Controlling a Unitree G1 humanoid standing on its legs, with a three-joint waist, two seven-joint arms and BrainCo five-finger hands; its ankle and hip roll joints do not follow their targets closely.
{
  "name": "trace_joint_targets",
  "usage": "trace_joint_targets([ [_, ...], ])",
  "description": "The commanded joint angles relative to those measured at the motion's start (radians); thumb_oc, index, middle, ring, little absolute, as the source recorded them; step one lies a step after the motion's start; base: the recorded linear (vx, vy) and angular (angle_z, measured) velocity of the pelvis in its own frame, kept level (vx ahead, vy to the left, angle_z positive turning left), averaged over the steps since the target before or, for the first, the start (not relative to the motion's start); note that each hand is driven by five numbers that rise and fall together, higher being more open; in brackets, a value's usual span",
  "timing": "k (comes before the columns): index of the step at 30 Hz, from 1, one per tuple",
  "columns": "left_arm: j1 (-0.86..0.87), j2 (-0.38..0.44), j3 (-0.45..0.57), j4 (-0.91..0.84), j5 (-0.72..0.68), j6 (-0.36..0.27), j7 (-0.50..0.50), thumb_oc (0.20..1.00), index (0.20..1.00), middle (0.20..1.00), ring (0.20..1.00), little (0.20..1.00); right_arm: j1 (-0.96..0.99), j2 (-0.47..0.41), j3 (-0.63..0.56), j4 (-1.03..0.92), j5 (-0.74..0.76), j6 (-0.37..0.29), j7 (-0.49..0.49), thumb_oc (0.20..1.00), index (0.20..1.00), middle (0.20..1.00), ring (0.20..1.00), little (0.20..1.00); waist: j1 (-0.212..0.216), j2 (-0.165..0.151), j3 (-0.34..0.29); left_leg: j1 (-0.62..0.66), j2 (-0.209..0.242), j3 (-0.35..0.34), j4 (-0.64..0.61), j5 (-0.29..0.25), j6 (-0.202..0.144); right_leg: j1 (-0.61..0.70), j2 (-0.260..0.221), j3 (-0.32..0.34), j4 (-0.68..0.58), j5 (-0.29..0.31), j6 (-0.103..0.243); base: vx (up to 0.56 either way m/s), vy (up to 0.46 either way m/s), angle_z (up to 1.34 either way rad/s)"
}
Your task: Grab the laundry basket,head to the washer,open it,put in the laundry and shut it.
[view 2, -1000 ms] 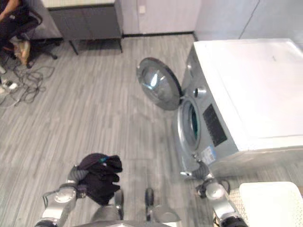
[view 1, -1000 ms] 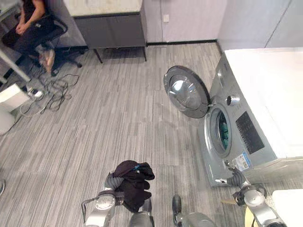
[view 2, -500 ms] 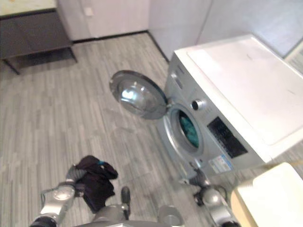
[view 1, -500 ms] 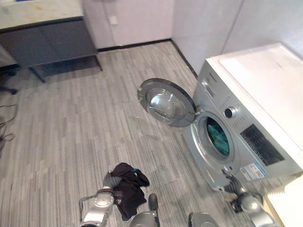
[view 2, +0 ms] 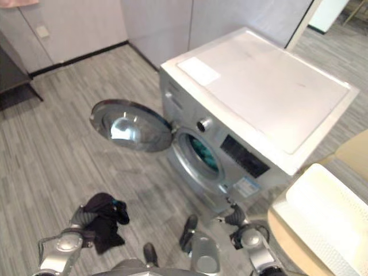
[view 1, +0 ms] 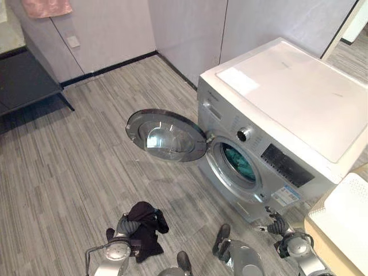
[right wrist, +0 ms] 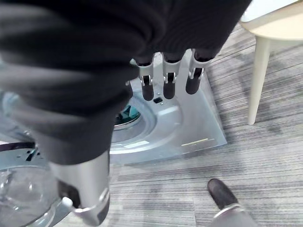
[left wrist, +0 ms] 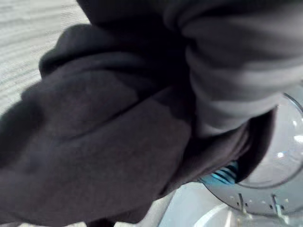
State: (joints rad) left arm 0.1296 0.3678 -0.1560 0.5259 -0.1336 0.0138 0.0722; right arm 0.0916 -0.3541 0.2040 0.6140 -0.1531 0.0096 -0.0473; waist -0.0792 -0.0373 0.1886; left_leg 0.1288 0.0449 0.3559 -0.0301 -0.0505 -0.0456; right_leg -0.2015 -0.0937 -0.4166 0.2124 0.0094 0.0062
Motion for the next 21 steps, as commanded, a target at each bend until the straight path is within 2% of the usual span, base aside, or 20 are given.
trace_joint_targets([
  [1, -0.044, 0.035, 0.009, -0.067, 0.026, -0.04, -0.006, 0.2, 0.2, 0.2, 0.2, 0.2, -0.048, -0.047, -0.009, -0.016, 0.018, -0.018, -0.034, 1.0, 1.0, 1.0, 1.0, 1.0, 0.011, -0.025, -0.014, -0.044, 0.043, -0.108, 0.282, 0.007, -0.038, 0.119, 0.023, 0.059, -0.154, 0.054, 0.056, 0.16, -0.075, -0.18],
  [2, -0.048, 0.031, 0.002, -0.07, 0.022, -0.04, -0.003, 0.2, 0.2, 0.2, 0.2, 0.2, -0.051, -0.053, -0.006, -0.02, 0.018, -0.016, -0.038, 1.0, 1.0, 1.0, 1.0, 1.0, 0.021, -0.025, -0.006, -0.071, 0.041, -0.135, 0.331, 0.026, -0.043, 0.135, 0.032, 0.08, -0.168, 0.048, 0.047, 0.09, -0.026, -0.53],
  [4, -0.052, 0.027, 0.001, -0.07, 0.012, -0.04, 0.004, 0.2, 0.2, 0.2, 0.2, 0.2, -0.052, -0.057, -0.01, -0.018, 0.024, -0.016, -0.041, 1.0, 1.0, 1.0, 1.0, 1.0, 0.03, -0.027, -0.002, -0.103, 0.033, -0.162, 0.34, 0.033, -0.042, 0.15, 0.035, 0.1, -0.182, 0.042, 0.046, 0.12, 0.038, -0.91],
  [5, -0.056, 0.024, -0.004, -0.07, 0.008, -0.041, 0.008, 0.2, 0.2, 0.2, 0.2, 0.2, -0.052, -0.061, -0.01, -0.015, 0.027, -0.013, -0.042, 1.0, 1.0, 1.0, 1.0, 1.0, 0.039, -0.032, 0.003, -0.142, 0.008, -0.192, 0.318, 0.015, -0.03, 0.165, 0.034, 0.128, -0.195, 0.037, 0.049, 0.21, 0.065, -0.93],
  [7, -0.059, 0.021, -0.007, -0.067, 0.002, -0.042, 0.013, 0.2, 0.2, 0.2, 0.2, 0.2, -0.054, -0.061, -0.014, -0.001, 0.029, -0.01, -0.045, 1.0, 1.0, 1.0, 1.0, 1.0, 0.042, -0.042, -0.001, -0.187, -0.008, -0.218, 0.253, 0.009, -0.017, 0.178, 0.03, 0.174, -0.208, 0.037, 0.063, 0.26, 0.099, -1.02],
  [8, -0.059, 0.018, -0.007, -0.06, 0.004, -0.042, 0.019, 0.2, 0.2, 0.2, 0.2, 0.2, -0.05, -0.061, -0.015, 0.014, 0.025, -0.007, -0.047, 1.0, 1.0, 1.0, 1.0, 1.0, 0.055, -0.039, -0.002, -0.208, -0.007, -0.241, 0.196, 0.033, -0.02, 0.196, 0.036, 0.215, -0.214, 0.029, 0.07, 0.25, 0.105, -1.25],
  [9, -0.059, 0.017, -0.008, -0.059, 0.004, -0.042, 0.019, 0.2, 0.2, 0.2, 0.2, 0.2, -0.05, -0.062, -0.015, 0.014, 0.024, -0.008, -0.047, 1.0, 1.0, 1.0, 1.0, 1.0, 0.057, -0.039, -0.001, -0.203, -0.008, -0.239, 0.192, 0.034, -0.02, 0.198, 0.036, 0.218, -0.214, 0.027, 0.07, 0.34, 0.128, -1.2],
  [10, -0.056, 0.014, -0.008, -0.058, 0.003, -0.041, 0.027, 0.2, 0.2, 0.2, 0.2, 0.2, -0.047, -0.062, -0.013, 0.034, 0.02, -0.005, -0.053, 1.0, 1.0, 1.0, 1.0, 1.0, 0.081, -0.026, 0.003, -0.259, -0.01, -0.309, 0.132, 0.112, -0.034, 0.224, 0.049, 0.263, -0.215, 0.01, 0.07, 0.28, 0.096, -0.66],
  [11, -0.054, 0.013, -0.009, -0.056, 0.004, -0.04, 0.028, 0.2, 0.2, 0.2, 0.2, 0.2, -0.047, -0.061, -0.011, 0.042, 0.019, -0.006, -0.054, 1.0, 1.0, 1.0, 1.0, 1.0, 0.091, -0.02, 0.006, -0.273, -0.008, -0.343, 0.102, 0.144, -0.04, 0.237, 0.053, 0.285, -0.213, 0.001, 0.068, 0.28, 0.093, -0.39],
  [12, -0.054, 0.013, -0.01, -0.056, 0.004, -0.041, 0.028, 0.2, 0.2, 0.2, 0.2, 0.2, -0.046, -0.061, -0.012, 0.043, 0.019, -0.006, -0.054, 1.0, 1.0, 1.0, 1.0, 1.0, 0.092, -0.021, 0.008, -0.266, -0.009, -0.341, 0.096, 0.146, -0.041, 0.24, 0.051, 0.286, -0.212, -0.002, 0.068, 0.17, 0.06, -0.39],
  [13, -0.05, 0.013, -0.007, -0.056, 0.004, -0.038, 0.032, 0.2, 0.2, 0.2, 0.2, 0.2, -0.047, -0.062, -0.01, 0.048, 0.017, -0.005, -0.054, 1.0, 1.0, 1.0, 1.0, 1.0, 0.101, -0.014, 0.01, -0.288, -0.009, -0.385, 0.075, 0.175, -0.045, 0.251, 0.057, 0.312, -0.212, -0.009, 0.07, 0.14, 0.056, -0.88],
  [15, -0.054, 0.014, -0.011, -0.052, 0.002, -0.038, 0.036, 0.2, 0.2, 0.2, 0.2, 0.2, -0.055, -0.067, -0.007, 0.072, 0.013, -0.006, -0.055, 1.0, 1.0, 1.0, 1.0, 1.0, 0.115, -0.002, 0.015, -0.291, -0.009, -0.451, 0.058, 0.198, -0.061, 0.262, 0.059, 0.37, -0.194, -0.033, 0.072, 0.2, 0.15, -1.03],
  [19, -0.064, 0.015, -0.029, -0.033, 0.002, -0.036, 0.029, 0.2, 0.2, 0.2, 0.2, 0.2, -0.051, -0.059, -0.014, 0.087, 0.014, -0.006, -0.05, 1.0, 1.0, 1.0, 1.0, 1.0, 0.101, 0.006, -0.001, -0.25, 0.001, -0.415, 0.037, 0.178, -0.045, 0.26, 0.045, 0.392, -0.165, -0.053, 0.089, 0.13, 0.169, -0.81],
  [21, -0.074, 0.019, -0.046, -0.025, 0.005, -0.039, 0.024, 0.2, 0.2, 0.2, 0.2, 0.2, -0.056, -0.049, -0.02, 0.102, 0.023, -0.004, -0.053, 1.0, 1.0, 1.0, 1.0, 1.0, 0.084, 0.006, -0.004, -0.234, -0.009, -0.39, 0.052, 0.159, -0.025, 0.253, 0.025, 0.414, -0.14, -0.056, 0.103, 0.08, 0.179, -0.2],
])
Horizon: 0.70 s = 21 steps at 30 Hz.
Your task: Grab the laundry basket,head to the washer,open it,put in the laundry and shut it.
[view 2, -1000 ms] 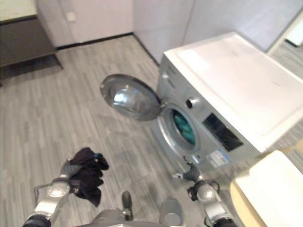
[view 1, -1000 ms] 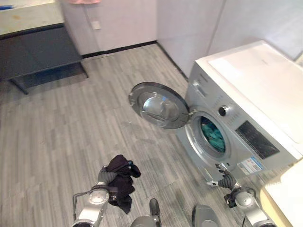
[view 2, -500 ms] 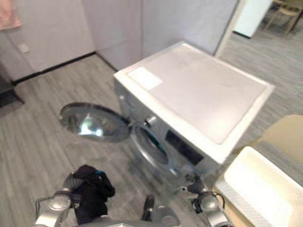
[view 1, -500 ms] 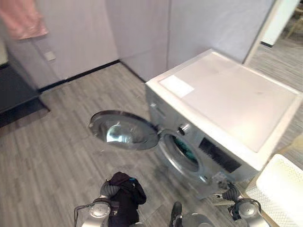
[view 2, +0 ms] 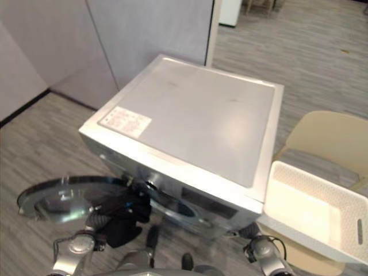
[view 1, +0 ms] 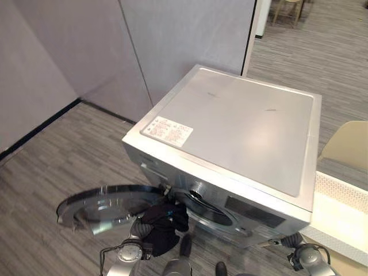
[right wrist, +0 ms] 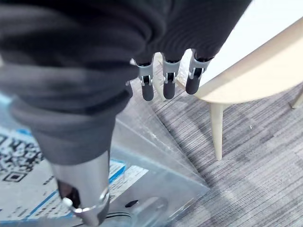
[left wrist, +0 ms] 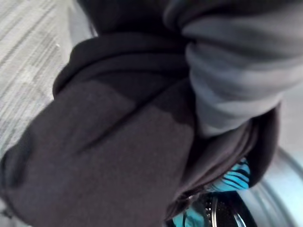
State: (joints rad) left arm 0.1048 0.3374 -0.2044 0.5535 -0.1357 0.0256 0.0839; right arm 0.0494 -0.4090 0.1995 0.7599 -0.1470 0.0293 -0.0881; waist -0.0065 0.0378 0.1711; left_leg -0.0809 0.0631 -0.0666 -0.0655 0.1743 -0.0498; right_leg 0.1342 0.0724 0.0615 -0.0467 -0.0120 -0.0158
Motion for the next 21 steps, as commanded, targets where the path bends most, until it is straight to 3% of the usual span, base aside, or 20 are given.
trace_joint_targets([
  [1, -0.05, 0.05, -0.004, -0.043, 0.008, -0.054, 0.009, 0.2, 0.2, 0.2, 0.2, 0.2, -0.017, 0.014, -0.014, -0.036, 0.022, -0.024, -0.013, 1.0, 1.0, 1.0, 1.0, 1.0, 0.012, -0.072, 0.012, -0.01, -0.031, 0.058, 0.089, -0.081, -0.012, -0.087, -0.15, -0.044, 0.129, -0.035, 0.131, 0.06, 0.18, -0.57],
  [6, -0.057, 0.059, -0.011, -0.049, 0.003, -0.057, 0.01, 0.2, 0.2, 0.2, 0.2, 0.2, -0.056, 0.037, 0.009, -0.005, 0.007, -0.022, -0.022, 1.0, 1.0, 1.0, 1.0, 1.0, 0.005, -0.066, 0.024, 0.025, -0.032, 0.152, 0.097, -0.114, 0.015, -0.155, -0.169, 0.003, 0.192, -0.007, 0.161, -0.03, 0.14, -0.94],
  [7, -0.059, 0.064, -0.01, -0.055, -0.005, -0.06, 0.015, 0.2, 0.2, 0.2, 0.2, 0.2, -0.071, 0.041, 0.015, -0.007, 0.008, -0.022, -0.022, 1.0, 1.0, 1.0, 1.0, 1.0, 0.012, -0.064, 0.032, 0.026, -0.024, 0.176, 0.096, -0.119, 0.018, -0.183, -0.173, -0.012, 0.218, -0.001, 0.165, -0.14, 0.062, -0.97],
  [9, -0.066, 0.069, -0.002, -0.068, -0.027, -0.061, 0.027, 0.2, 0.2, 0.2, 0.2, 0.2, -0.086, 0.045, 0.027, -0.016, 0.002, -0.025, -0.029, 1.0, 1.0, 1.0, 1.0, 1.0, 0.032, -0.053, 0.045, 0.014, -0.008, 0.206, 0.101, -0.115, 0.017, -0.216, -0.194, -0.123, 0.269, -0.005, 0.167, -0.18, 0.07, -0.72],
  [12, -0.076, 0.063, -0.001, -0.085, -0.067, -0.067, 0.035, 0.2, 0.2, 0.2, 0.2, 0.2, -0.097, 0.046, 0.038, -0.013, 0.004, -0.027, -0.032, 1.0, 1.0, 1.0, 1.0, 1.0, 0.033, -0.061, 0.058, -0.002, -0.006, 0.231, 0.127, -0.121, 0.015, -0.22, -0.183, -0.191, 0.286, -0.028, 0.143, -0.16, 0.012, -0.75],
  [13, -0.089, 0.056, -0.013, -0.107, -0.078, -0.062, 0.033, 0.2, 0.2, 0.2, 0.2, 0.2, -0.093, 0.044, 0.031, -0.033, 0.031, -0.029, -0.039, 1.0, 1.0, 1.0, 1.0, 1.0, 0.034, -0.069, 0.087, -0.056, 0.003, 0.225, 0.196, -0.124, 0.016, -0.241, -0.175, -0.17, 0.287, -0.055, 0.11, -0.19, -0.106, -0.3],
  [15, -0.107, 0.054, -0.016, -0.121, -0.115, -0.07, 0.047, 0.2, 0.2, 0.2, 0.2, 0.2, -0.104, 0.039, 0.036, -0.038, 0.04, -0.031, -0.05, 1.0, 1.0, 1.0, 1.0, 1.0, 0.035, -0.072, 0.115, -0.125, 0.019, 0.21, 0.262, -0.129, 0.013, -0.302, -0.158, -0.155, 0.342, -0.067, 0.091, -0.28, -0.102, 0.12],
  [17, -0.14, 0.03, -0.017, -0.164, -0.199, -0.067, 0.08, 0.2, 0.2, 0.2, 0.2, 0.2, -0.11, 0.024, 0.023, -0.072, 0.059, -0.022, -0.073, 1.0, 1.0, 1.0, 1.0, 1.0, 0.037, -0.076, 0.159, -0.281, 0.023, 0.185, 0.41, -0.144, 0.025, -0.429, -0.168, -0.204, 0.463, -0.094, 0.057, -0.39, -0.17, 0.22],
  [19, -0.147, 0.015, -0.016, -0.165, -0.22, -0.073, 0.093, 0.2, 0.2, 0.2, 0.2, 0.2, -0.108, 0.022, 0.019, -0.079, 0.065, -0.02, -0.078, 1.0, 1.0, 1.0, 1.0, 1.0, 0.031, -0.073, 0.149, -0.335, 0.019, 0.163, 0.447, -0.151, 0.028, -0.48, -0.165, -0.215, 0.501, -0.107, 0.05, -0.25, -0.187, 0.33],
  [20, -0.185, -0.049, -0.019, -0.173, -0.311, -0.088, 0.149, 0.2, 0.2, 0.2, 0.2, 0.2, -0.105, 0.026, 0.006, -0.119, 0.101, -0.033, -0.114, 1.0, 1.0, 1.0, 1.0, 1.0, 0.016, -0.084, 0.169, -0.509, 0.026, 0.136, 0.609, -0.205, 0.03, -0.666, -0.174, -0.206, 0.678, -0.176, 0.033, -0.24, -0.216, 0.51],
  [21, -0.187, -0.05, -0.019, -0.171, -0.312, -0.089, 0.15, 0.2, 0.2, 0.2, 0.2, 0.2, -0.105, 0.025, 0.006, -0.12, 0.101, -0.033, -0.114, 1.0, 1.0, 1.0, 1.0, 1.0, 0.015, -0.084, 0.166, -0.52, 0.026, 0.135, 0.621, -0.213, 0.03, -0.676, -0.175, -0.205, 0.691, -0.184, 0.033, -0.36, -0.223, 0.21],
])
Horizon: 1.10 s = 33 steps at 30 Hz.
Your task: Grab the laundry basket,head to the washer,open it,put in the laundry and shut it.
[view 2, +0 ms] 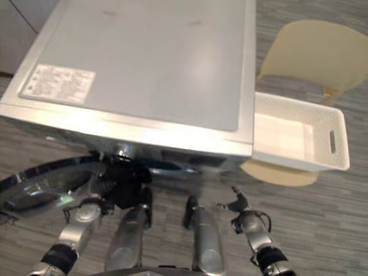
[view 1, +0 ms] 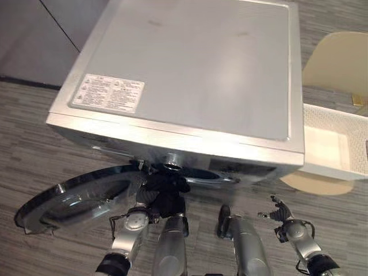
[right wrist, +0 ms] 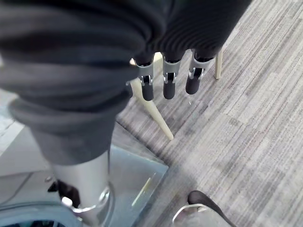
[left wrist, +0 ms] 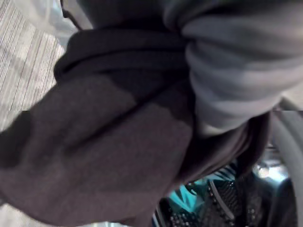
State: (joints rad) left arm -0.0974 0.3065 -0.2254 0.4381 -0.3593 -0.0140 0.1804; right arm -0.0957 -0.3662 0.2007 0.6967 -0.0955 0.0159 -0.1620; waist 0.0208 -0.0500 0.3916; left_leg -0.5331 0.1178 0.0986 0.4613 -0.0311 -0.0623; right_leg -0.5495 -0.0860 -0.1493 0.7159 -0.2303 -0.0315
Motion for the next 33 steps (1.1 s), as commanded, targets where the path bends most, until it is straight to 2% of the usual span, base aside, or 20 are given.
trace_joint_targets([
  [1, -0.012, -0.04, -0.012, -0.082, -0.114, -0.061, 0.084, 0.2, 0.2, 0.2, 0.2, 0.2, 0.038, -0.014, 0.001, -0.076, 0.065, -0.025, -0.053, 1.0, 1.0, 1.0, 1.0, 1.0, -0.013, 0.002, -0.04, -0.13, -0.024, -0.022, 0.125, 0.014, 0.056, -0.067, -0.019, -0.012, -0.021, 0.045, 0.032, -0.27, -0.096, 0.52],
  [2, -0.042, -0.059, -0.015, -0.084, -0.118, -0.068, 0.107, 0.2, 0.2, 0.2, 0.2, 0.2, 0.037, -0.006, 0.007, -0.1, 0.081, -0.032, -0.069, 1.0, 1.0, 1.0, 1.0, 1.0, -0.018, -0.008, -0.037, -0.215, -0.009, -0.024, 0.186, 0.004, 0.052, -0.148, -0.027, 0.002, 0.032, 0.037, 0.025, -0.22, -0.127, 0.23],
  [3, -0.067, -0.072, -0.023, -0.096, -0.124, -0.078, 0.131, 0.2, 0.2, 0.2, 0.2, 0.2, 0.03, -0.003, 0.009, -0.105, 0.088, -0.038, -0.078, 1.0, 1.0, 1.0, 1.0, 1.0, -0.019, -0.012, -0.04, -0.252, -0.007, -0.033, 0.239, -0.044, 0.04, -0.187, -0.031, 0.011, 0.085, -0.014, 0.031, -0.13, -0.133, -0.14],
  [4, -0.124, -0.091, -0.031, -0.115, -0.133, -0.09, 0.175, 0.2, 0.2, 0.2, 0.2, 0.2, 0.022, 0.0, 0.018, -0.141, 0.096, -0.049, -0.096, 1.0, 1.0, 1.0, 1.0, 1.0, -0.029, -0.017, -0.039, -0.336, 0.002, -0.037, 0.306, -0.059, 0.037, -0.26, -0.039, 0.027, 0.134, -0.022, 0.023, -0.05, -0.103, -0.35],
  [7, -0.206, -0.103, -0.03, -0.136, -0.118, -0.106, 0.238, 0.2, 0.2, 0.2, 0.2, 0.2, 0.019, 0.004, 0.024, -0.17, 0.107, -0.06, -0.113, 1.0, 1.0, 1.0, 1.0, 1.0, -0.038, -0.019, -0.038, -0.42, 0.011, -0.045, 0.362, -0.072, 0.033, -0.34, -0.048, 0.04, 0.186, -0.038, 0.014, -0.08, -0.046, -0.13],
  [10, -0.364, -0.107, -0.031, -0.099, -0.112, -0.122, 0.34, 0.2, 0.2, 0.2, 0.2, 0.2, 0.005, -0.002, 0.041, -0.223, 0.114, -0.076, -0.138, 1.0, 1.0, 1.0, 1.0, 1.0, -0.064, -0.025, -0.033, -0.541, 0.025, -0.055, 0.438, -0.084, 0.031, -0.456, -0.052, 0.06, 0.252, -0.045, 0.012, -0.11, -0.031, 0.0],
  [11, -0.479, -0.094, -0.025, -0.084, -0.127, -0.138, 0.388, 0.2, 0.2, 0.2, 0.2, 0.2, -0.003, -0.012, 0.047, -0.259, 0.113, -0.085, -0.147, 1.0, 1.0, 1.0, 1.0, 1.0, -0.084, -0.025, -0.034, -0.597, 0.031, -0.063, 0.473, -0.094, 0.034, -0.516, -0.055, 0.071, 0.291, -0.054, 0.008, -0.05, -0.003, 0.51],
  [14, -0.62, -0.075, -0.019, -0.037, -0.148, -0.161, 0.449, 0.2, 0.2, 0.2, 0.2, 0.2, -0.013, -0.022, 0.058, -0.29, 0.121, -0.098, -0.153, 1.0, 1.0, 1.0, 1.0, 1.0, -0.111, -0.026, -0.039, -0.659, 0.035, -0.067, 0.511, -0.106, 0.038, -0.582, -0.052, 0.083, 0.333, -0.062, 0.007, -0.04, 0.015, -0.03],
  [15, -0.732, -0.044, -0.015, 0.016, -0.159, -0.175, 0.493, 0.2, 0.2, 0.2, 0.2, 0.2, -0.019, -0.031, 0.076, -0.304, 0.121, -0.112, -0.151, 1.0, 1.0, 1.0, 1.0, 1.0, -0.133, -0.026, -0.047, -0.703, 0.039, -0.074, 0.54, -0.117, 0.041, -0.623, -0.042, 0.094, 0.353, -0.065, 0.009, -0.02, 0.025, -0.24],
  [18, -0.848, 0.01, -0.019, 0.057, -0.146, -0.183, 0.532, 0.2, 0.2, 0.2, 0.2, 0.2, -0.036, -0.039, 0.091, -0.309, 0.124, -0.13, -0.153, 1.0, 1.0, 1.0, 1.0, 1.0, -0.153, -0.026, -0.052, -0.753, 0.04, -0.079, 0.571, -0.128, 0.049, -0.667, -0.035, 0.1, 0.383, -0.069, 0.013, 0.0, 0.001, 0.05],
  [20, -0.975, 0.13, -0.06, 0.102, -0.046, -0.146, 0.576, 0.2, 0.2, 0.2, 0.2, 0.2, -0.039, -0.063, 0.102, -0.317, 0.134, -0.157, -0.14, 1.0, 1.0, 1.0, 1.0, 1.0, -0.172, -0.027, -0.061, -0.805, 0.048, -0.09, 0.612, -0.138, 0.052, -0.702, -0.027, 0.101, 0.395, -0.068, 0.017, 0.0, -0.001, -0.52],
  [21, -0.98, 0.132, -0.061, 0.105, -0.046, -0.146, 0.576, 0.2, 0.2, 0.2, 0.2, 0.2, -0.041, -0.062, 0.102, -0.317, 0.134, -0.157, -0.14, 1.0, 1.0, 1.0, 1.0, 1.0, -0.172, -0.028, -0.061, -0.809, 0.048, -0.091, 0.614, -0.139, 0.052, -0.705, -0.027, 0.101, 0.397, -0.069, 0.017, 0.03, 0.001, -0.48],
  [23, -1.056, 0.205, -0.099, 0.159, 0.002, -0.124, 0.59, 0.2, 0.2, 0.2, 0.2, 0.2, -0.037, -0.082, 0.102, -0.317, 0.142, -0.171, -0.129, 1.0, 1.0, 1.0, 1.0, 1.0, -0.185, -0.026, -0.071, -0.84, 0.049, -0.094, 0.633, -0.149, 0.059, -0.729, -0.027, 0.098, 0.406, -0.071, 0.023, 0.03, 0.0, 0.16],
  [25, -1.134, 0.298, -0.179, 0.217, 0.087, -0.084, 0.596, 0.2, 0.2, 0.2, 0.2, 0.2, -0.029, -0.099, 0.101, -0.321, 0.164, -0.195, -0.116, 1.0, 1.0, 1.0, 1.0, 1.0, -0.195, -0.023, -0.079, -0.868, 0.044, -0.098, 0.649, -0.156, 0.063, -0.751, -0.021, 0.102, 0.414, -0.069, 0.027, 0.04, 0.032, 0.16],
  [26, -1.228, 0.413, -0.302, 0.258, 0.217, -0.051, 0.572, 0.2, 0.2, 0.2, 0.2, 0.2, -0.011, -0.13, 0.102, -0.327, 0.191, -0.219, -0.093, 1.0, 1.0, 1.0, 1.0, 1.0, -0.206, -0.01, -0.09, -0.887, 0.045, -0.094, 0.656, -0.166, 0.068, -0.767, -0.021, 0.102, 0.416, -0.074, 0.029, 0.02, 0.052, -0.1],
  [27, -1.242, 0.413, -0.313, 0.267, 0.215, -0.054, 0.571, 0.2, 0.2, 0.2, 0.2, 0.2, -0.015, -0.124, 0.099, -0.326, 0.192, -0.22, -0.092, 1.0, 1.0, 1.0, 1.0, 1.0, -0.204, -0.015, -0.089, -0.891, 0.044, -0.094, 0.653, -0.161, 0.069, -0.771, -0.022, 0.102, 0.414, -0.07, 0.029, 0.0, 0.065, -0.08],
  [30, -1.406, 0.569, -0.556, 0.234, 0.489, 0.008, 0.559, 0.2, 0.2, 0.2, 0.2, 0.2, 0.018, -0.164, 0.095, -0.33, 0.226, -0.25, -0.058, 1.0, 1.0, 1.0, 1.0, 1.0, -0.203, 0.005, -0.105, -0.916, 0.044, -0.087, 0.654, -0.17, 0.076, -0.798, -0.019, 0.107, 0.407, -0.067, 0.032, 0.02, 0.088, 0.01],
  [31, -1.473, 0.594, -0.651, 0.269, 0.604, 0.041, 0.569, 0.2, 0.2, 0.2, 0.2, 0.2, 0.03, -0.185, 0.111, -0.316, 0.236, -0.267, -0.045, 1.0, 1.0, 1.0, 1.0, 1.0, -0.202, 0.016, -0.114, -0.928, 0.048, -0.08, 0.657, -0.178, 0.082, -0.802, -0.017, 0.111, 0.397, -0.065, 0.035, 0.03, 0.087, 0.03],
  [32, -1.485, 0.59, -0.663, 0.276, 0.603, 0.04, 0.57, 0.2, 0.2, 0.2, 0.2, 0.2, 0.027, -0.178, 0.11, -0.314, 0.237, -0.269, -0.045, 1.0, 1.0, 1.0, 1.0, 1.0, -0.199, 0.011, -0.114, -0.931, 0.048, -0.08, 0.658, -0.179, 0.083, -0.804, -0.016, 0.112, 0.398, -0.065, 0.035, 0.04, 0.096, -0.04],
  [33, -1.58, 0.612, -0.796, 0.345, 0.725, 0.08, 0.565, 0.2, 0.2, 0.2, 0.2, 0.2, 0.032, -0.205, 0.123, -0.312, 0.25, -0.291, -0.038, 1.0, 1.0, 1.0, 1.0, 1.0, -0.2, 0.021, -0.123, -0.949, 0.049, -0.077, 0.665, -0.186, 0.09, -0.82, -0.011, 0.118, 0.396, -0.061, 0.038, 0.03, 0.048, -0.06],
])
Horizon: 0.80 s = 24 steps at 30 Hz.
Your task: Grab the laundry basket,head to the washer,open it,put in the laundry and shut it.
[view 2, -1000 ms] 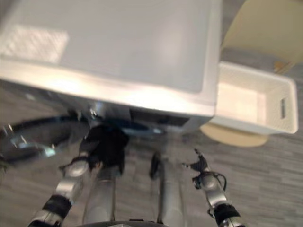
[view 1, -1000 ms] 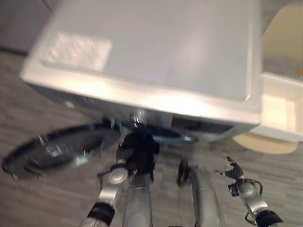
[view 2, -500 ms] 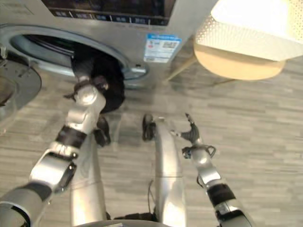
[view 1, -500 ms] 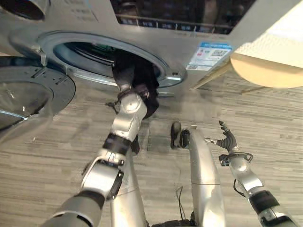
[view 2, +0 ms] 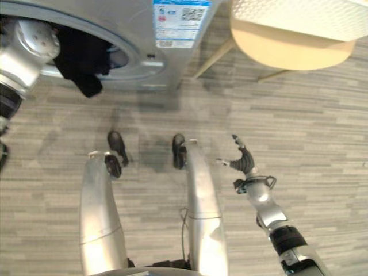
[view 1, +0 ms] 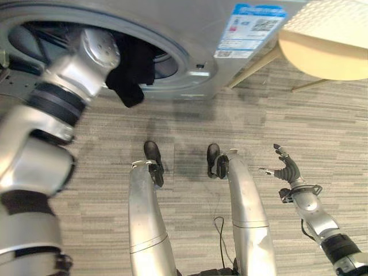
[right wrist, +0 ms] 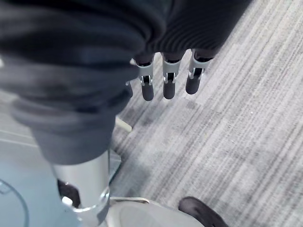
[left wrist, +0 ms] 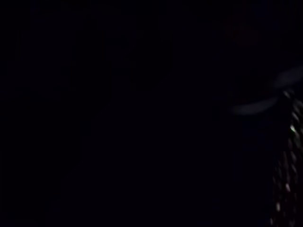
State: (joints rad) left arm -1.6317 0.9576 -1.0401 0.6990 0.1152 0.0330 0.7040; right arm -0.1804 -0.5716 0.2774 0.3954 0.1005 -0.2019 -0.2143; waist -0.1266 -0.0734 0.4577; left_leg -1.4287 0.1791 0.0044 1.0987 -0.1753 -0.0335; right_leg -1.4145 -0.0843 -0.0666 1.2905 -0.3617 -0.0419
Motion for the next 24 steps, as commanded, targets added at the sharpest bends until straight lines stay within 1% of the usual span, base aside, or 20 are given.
trace_joint_targets([
  [1, -0.049, -0.04, 0.015, 0.086, 0.25, 0.033, 0.042, 0.2, 0.2, 0.2, 0.2, 0.2, 0.116, 0.002, 0.046, -0.01, 0.054, -0.073, 0.015, 1.0, 1.0, 1.0, 1.0, 1.0, -0.052, 0.042, -0.189, -0.054, -0.012, 0.017, 0.028, -0.042, 0.061, 0.044, -0.012, 0.036, -0.178, 0.07, 0.049, 0.03, 0.089, -0.07],
  [2, -0.104, -0.038, -0.064, 0.118, 0.314, 0.052, 0.033, 0.2, 0.2, 0.2, 0.2, 0.2, 0.113, -0.015, 0.057, -0.007, 0.064, -0.083, 0.019, 1.0, 1.0, 1.0, 1.0, 1.0, -0.054, 0.049, -0.193, -0.063, -0.011, 0.021, 0.031, -0.046, 0.065, 0.035, -0.01, 0.038, -0.18, 0.072, 0.051, 0.01, 0.083, -0.04],
  [3, -0.139, -0.034, -0.108, 0.14, 0.339, 0.052, 0.027, 0.2, 0.2, 0.2, 0.2, 0.2, 0.115, -0.023, 0.062, -0.001, 0.073, -0.091, 0.022, 1.0, 1.0, 1.0, 1.0, 1.0, -0.055, 0.052, -0.195, -0.071, -0.009, 0.024, 0.034, -0.051, 0.069, 0.026, -0.007, 0.042, -0.182, 0.075, 0.053, 0.01, 0.148, -0.03],
  [4, -0.225, -0.015, -0.207, 0.154, 0.404, 0.061, 0.027, 0.2, 0.2, 0.2, 0.2, 0.2, 0.118, -0.056, 0.067, -0.003, 0.085, -0.101, 0.023, 1.0, 1.0, 1.0, 1.0, 1.0, -0.056, 0.062, -0.198, -0.084, -0.008, 0.028, 0.035, -0.058, 0.075, 0.018, -0.002, 0.05, -0.192, 0.079, 0.057, 0.02, 0.135, -0.04],
  [7, -0.278, -0.014, -0.254, 0.191, 0.413, 0.073, 0.036, 0.2, 0.2, 0.2, 0.2, 0.2, 0.13, -0.064, 0.064, -0.008, 0.094, -0.114, 0.017, 1.0, 1.0, 1.0, 1.0, 1.0, -0.06, 0.062, -0.198, -0.104, 0.0, 0.03, 0.055, -0.073, 0.087, 0.004, 0.002, 0.057, -0.198, 0.087, 0.062, 0.04, 0.076, -0.13],
  [9, -0.278, -0.015, -0.255, 0.191, 0.413, 0.073, 0.037, 0.2, 0.2, 0.2, 0.2, 0.2, 0.131, -0.064, 0.063, -0.009, 0.094, -0.114, 0.017, 1.0, 1.0, 1.0, 1.0, 1.0, -0.058, 0.062, -0.199, -0.107, 0.001, 0.03, 0.057, -0.075, 0.088, 0.002, 0.003, 0.057, -0.197, 0.087, 0.062, 0.04, 0.041, -0.25],
  [10, -0.238, -0.029, -0.234, 0.218, 0.41, 0.082, 0.013, 0.2, 0.2, 0.2, 0.2, 0.2, 0.138, -0.066, 0.074, -0.016, 0.096, -0.115, 0.009, 1.0, 1.0, 1.0, 1.0, 1.0, -0.062, 0.063, -0.195, -0.119, 0.007, 0.027, 0.077, -0.089, 0.096, -0.008, 0.01, 0.065, -0.194, 0.086, 0.061, 0.06, 0.072, -0.21],
  [11, -0.217, -0.034, -0.217, 0.223, 0.406, 0.08, 0.0, 0.555, 0.555, 0.555, 0.555, 0.555, 0.136, -0.063, 0.074, -0.023, 0.096, -0.115, 0.007, 1.0, 1.0, 1.0, 1.0, 1.0, -0.063, 0.06, -0.192, -0.122, 0.008, 0.026, 0.085, -0.092, 0.097, -0.009, 0.011, 0.065, -0.192, 0.087, 0.06, 0.07, 0.093, -0.17],
  [12, -0.188, -0.04, -0.199, 0.238, 0.399, 0.08, -0.033, 1.0, 1.0, 1.0, 1.0, 1.0, 0.133, -0.061, 0.072, -0.026, 0.096, -0.11, 0.001, 1.0, 1.0, 1.0, 1.0, 1.0, -0.062, 0.06, -0.191, -0.122, 0.008, 0.026, 0.09, -0.096, 0.098, -0.011, 0.013, 0.065, -0.191, 0.087, 0.06, 0.03, 0.031, -0.13],
  [13, -0.184, -0.04, -0.195, 0.238, 0.4, 0.08, -0.034, 1.0, 1.0, 1.0, 1.0, 1.0, 0.135, -0.063, 0.072, -0.027, 0.096, -0.109, 0.0, 1.0, 1.0, 1.0, 1.0, 1.0, -0.061, 0.063, -0.193, -0.122, 0.009, 0.026, 0.091, -0.097, 0.098, -0.011, 0.014, 0.066, -0.191, 0.086, 0.06, 0.05, 0.017, -0.12],
  [14, -0.099, -0.068, -0.089, 0.237, 0.332, 0.051, -0.083, 1.0, 1.0, 1.0, 1.0, 1.0, 0.127, -0.039, 0.067, -0.038, 0.085, -0.093, -0.005, 1.0, 1.0, 1.0, 1.0, 1.0, -0.055, 0.05, -0.185, -0.121, 0.01, 0.025, 0.102, -0.099, 0.099, -0.012, 0.014, 0.065, -0.179, 0.081, 0.054, 0.07, -0.026, -0.16],
  [15, 0.02, -0.091, 0.027, 0.214, 0.288, 0.031, -0.133, 1.0, 1.0, 1.0, 1.0, 1.0, 0.139, -0.03, 0.051, -0.057, 0.072, -0.077, -0.005, 1.0, 1.0, 1.0, 1.0, 1.0, -0.049, 0.051, -0.19, -0.117, 0.008, 0.022, 0.114, -0.103, 0.098, -0.011, 0.011, 0.059, -0.169, 0.071, 0.046, 0.06, -0.026, -0.19],
  [16, 0.023, -0.091, 0.03, 0.213, 0.288, 0.032, -0.134, 1.0, 1.0, 1.0, 1.0, 1.0, 0.14, -0.032, 0.051, -0.057, 0.072, -0.077, -0.005, 1.0, 1.0, 1.0, 1.0, 1.0, -0.049, 0.053, -0.191, -0.117, 0.008, 0.022, 0.114, -0.103, 0.098, -0.011, 0.011, 0.059, -0.169, 0.071, 0.046, 0.05, -0.037, -0.11],
  [17, 0.081, -0.107, 0.089, 0.196, 0.259, 0.024, -0.165, 1.0, 1.0, 1.0, 1.0, 1.0, 0.144, -0.022, 0.038, -0.08, 0.056, -0.069, -0.006, 1.0, 1.0, 1.0, 1.0, 1.0, -0.042, 0.046, -0.193, -0.114, 0.003, 0.017, 0.118, -0.104, 0.096, -0.011, 0.008, 0.053, -0.159, 0.063, 0.038, 0.0, 0.0, 0.0],
  [18, 0.087, -0.107, 0.095, 0.193, 0.26, 0.025, -0.166, 1.0, 1.0, 1.0, 1.0, 1.0, 0.148, -0.026, 0.037, -0.083, 0.056, -0.067, -0.006, 1.0, 1.0, 1.0, 1.0, 1.0, -0.043, 0.05, -0.195, -0.115, 0.003, 0.017, 0.119, -0.104, 0.096, -0.012, 0.007, 0.053, -0.158, 0.062, 0.038, 0.03, -0.043, 0.08],
  [19, 0.149, -0.12, 0.174, 0.178, 0.185, 0.011, -0.196, 1.0, 1.0, 1.0, 1.0, 1.0, 0.15, -0.012, 0.026, -0.103, 0.047, -0.058, 0.004, 1.0, 1.0, 1.0, 1.0, 1.0, -0.034, 0.043, -0.198, -0.11, -0.002, 0.015, 0.117, -0.101, 0.094, -0.01, 0.002, 0.047, -0.155, 0.057, 0.031, 0.01, -0.056, 0.09],
  [20, 0.18, -0.133, 0.217, 0.168, 0.151, 0.001, -0.196, 1.0, 1.0, 1.0, 1.0, 1.0, 0.154, -0.01, 0.03, -0.111, 0.034, -0.054, 0.006, 1.0, 1.0, 1.0, 1.0, 1.0, -0.032, 0.046, -0.202, -0.109, -0.005, 0.011, 0.115, -0.098, 0.092, -0.009, -0.001, 0.043, -0.152, 0.054, 0.027, 0.0, -0.071, 0.09],
  [23, 0.259, -0.13, 0.301, 0.103, 0.067, -0.024, -0.173, 1.0, 1.0, 1.0, 1.0, 1.0, 0.16, 0.0, 0.03, -0.132, 0.025, -0.05, 0.013, 1.0, 1.0, 1.0, 1.0, 1.0, -0.019, 0.042, -0.208, -0.107, -0.014, 0.002, 0.099, -0.086, 0.086, -0.005, -0.01, 0.032, -0.155, 0.052, 0.019, -0.01, -0.054, 0.14],
  [24, 0.267, -0.128, 0.307, 0.097, 0.067, -0.023, -0.173, 1.0, 1.0, 1.0, 1.0, 1.0, 0.162, -0.003, 0.032, -0.133, 0.024, -0.049, 0.013, 1.0, 1.0, 1.0, 1.0, 1.0, -0.022, 0.046, -0.21, -0.107, -0.015, 0.001, 0.098, -0.085, 0.086, -0.004, -0.011, 0.03, -0.156, 0.052, 0.018, -0.01, -0.073, 0.15],
])
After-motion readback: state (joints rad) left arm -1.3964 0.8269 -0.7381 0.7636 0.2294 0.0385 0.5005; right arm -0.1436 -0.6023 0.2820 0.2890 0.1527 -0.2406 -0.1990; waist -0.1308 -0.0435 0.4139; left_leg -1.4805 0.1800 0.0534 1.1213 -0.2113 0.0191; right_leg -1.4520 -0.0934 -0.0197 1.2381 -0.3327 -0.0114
